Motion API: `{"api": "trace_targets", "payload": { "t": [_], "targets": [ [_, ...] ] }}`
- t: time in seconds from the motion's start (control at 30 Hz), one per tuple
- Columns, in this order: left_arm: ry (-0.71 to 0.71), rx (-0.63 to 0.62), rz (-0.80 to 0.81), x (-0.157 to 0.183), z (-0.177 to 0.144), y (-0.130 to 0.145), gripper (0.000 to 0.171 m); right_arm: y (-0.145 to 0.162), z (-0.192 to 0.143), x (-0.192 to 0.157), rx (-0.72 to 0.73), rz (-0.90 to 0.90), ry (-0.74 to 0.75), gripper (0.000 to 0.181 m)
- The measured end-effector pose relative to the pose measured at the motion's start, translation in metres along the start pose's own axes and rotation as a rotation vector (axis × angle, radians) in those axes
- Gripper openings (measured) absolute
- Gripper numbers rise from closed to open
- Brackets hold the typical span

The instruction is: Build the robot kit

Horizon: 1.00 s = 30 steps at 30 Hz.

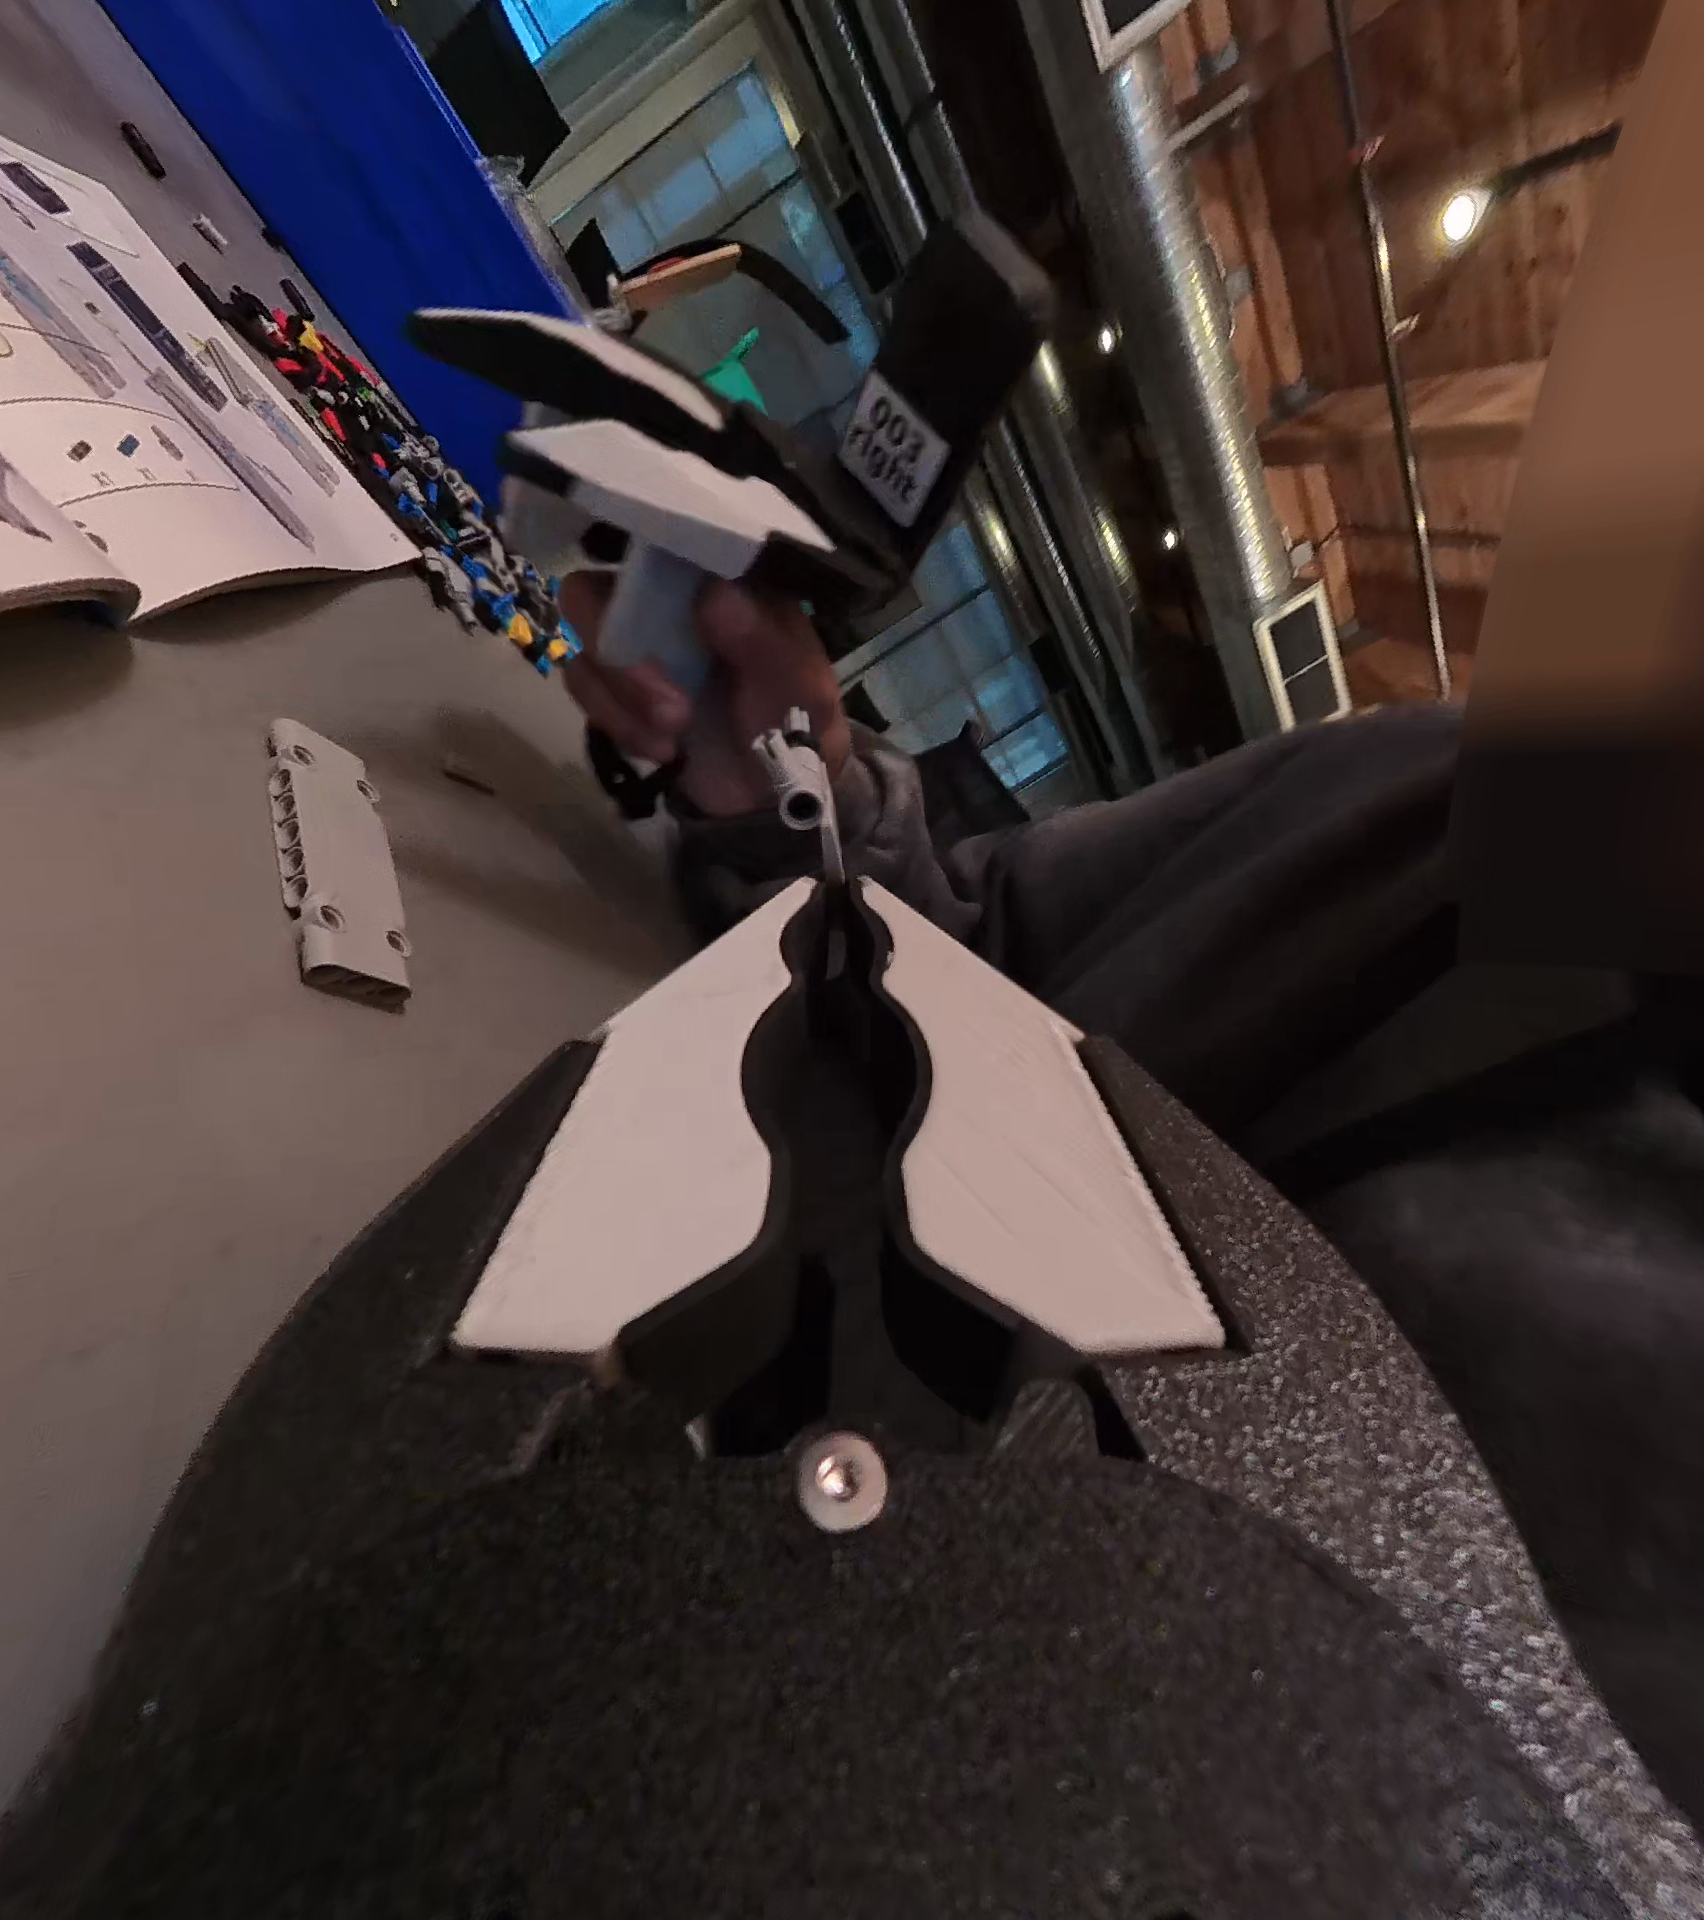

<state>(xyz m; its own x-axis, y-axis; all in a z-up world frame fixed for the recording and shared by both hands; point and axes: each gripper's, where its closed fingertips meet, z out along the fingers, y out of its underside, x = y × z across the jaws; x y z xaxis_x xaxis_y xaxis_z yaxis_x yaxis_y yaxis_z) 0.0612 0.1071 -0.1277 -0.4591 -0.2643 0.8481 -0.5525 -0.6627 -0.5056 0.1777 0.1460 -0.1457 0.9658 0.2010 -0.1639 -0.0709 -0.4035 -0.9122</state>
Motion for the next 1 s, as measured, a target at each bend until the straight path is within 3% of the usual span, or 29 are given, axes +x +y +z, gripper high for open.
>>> {"api": "trace_targets", "payload": {
  "t": [0.13,0.3,0.6,1.0],
  "targets": [
    [-0.033,-0.034,0.018,-0.005,-0.001,0.005,0.001,0.029,0.011,-0.008,-0.075,-0.073,-0.025,0.026],
    [-0.061,-0.033,-0.021,-0.015,-0.001,0.003,0.0,0.051,0.016,0.017,-0.215,-0.157,0.108,0.025],
    [-0.004,0.031,-0.073,-0.014,-0.006,-0.011,0.0,0.049,0.014,0.024,-0.163,-0.011,0.063,0.024],
    [-0.03,0.043,-0.047,-0.016,-0.005,-0.013,0.0,0.047,0.005,0.028,-0.15,-0.014,0.068,0.024]
  ]
}}
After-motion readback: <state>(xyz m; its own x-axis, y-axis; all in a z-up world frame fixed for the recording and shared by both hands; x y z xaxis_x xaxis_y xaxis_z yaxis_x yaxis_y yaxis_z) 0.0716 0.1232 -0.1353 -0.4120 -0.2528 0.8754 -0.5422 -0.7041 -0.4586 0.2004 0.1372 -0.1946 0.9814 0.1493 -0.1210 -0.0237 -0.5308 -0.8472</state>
